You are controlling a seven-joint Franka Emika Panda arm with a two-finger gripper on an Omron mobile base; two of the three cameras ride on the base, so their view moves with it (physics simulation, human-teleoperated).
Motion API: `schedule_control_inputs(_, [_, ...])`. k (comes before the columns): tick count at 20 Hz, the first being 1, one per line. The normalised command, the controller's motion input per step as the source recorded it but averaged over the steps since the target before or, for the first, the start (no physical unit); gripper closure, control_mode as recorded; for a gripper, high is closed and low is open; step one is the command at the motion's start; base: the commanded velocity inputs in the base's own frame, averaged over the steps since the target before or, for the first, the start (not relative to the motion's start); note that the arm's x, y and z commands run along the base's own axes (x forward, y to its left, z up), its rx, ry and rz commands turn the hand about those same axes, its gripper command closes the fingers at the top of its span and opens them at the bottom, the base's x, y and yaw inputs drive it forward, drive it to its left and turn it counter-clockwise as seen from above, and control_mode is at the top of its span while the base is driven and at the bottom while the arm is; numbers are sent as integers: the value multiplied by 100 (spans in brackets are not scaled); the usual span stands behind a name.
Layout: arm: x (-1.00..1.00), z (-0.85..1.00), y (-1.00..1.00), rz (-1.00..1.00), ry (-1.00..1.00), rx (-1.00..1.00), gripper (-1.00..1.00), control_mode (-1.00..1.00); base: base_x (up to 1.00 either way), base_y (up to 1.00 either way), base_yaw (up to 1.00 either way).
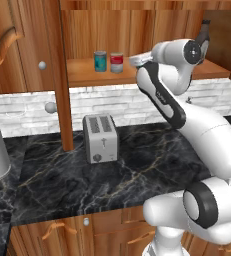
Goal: Pick the cans from the counter and place them in their designated side in the cabinet.
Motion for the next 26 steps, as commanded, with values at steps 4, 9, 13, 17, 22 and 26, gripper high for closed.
schedule_control_inputs(4, [19,-4,5,2,1,0,100,-100,0,0,0])
schedule_control_inputs(9, [19,-3,5,2,0,0,100,-100,0,0,0])
schedule_control_inputs(13, [19,-2,6,1,1,0,100,-100,0,0,0])
schedule_control_inputs(17, [12,-3,0,0,4,0,100,-100,0,0,0])
schedule_control_inputs(22, [2,0,0,0,7,0,100,-100,0,0,0])
schedule_control_inputs(26, [8,0,0,0,7,0,100,-100,0,0,0])
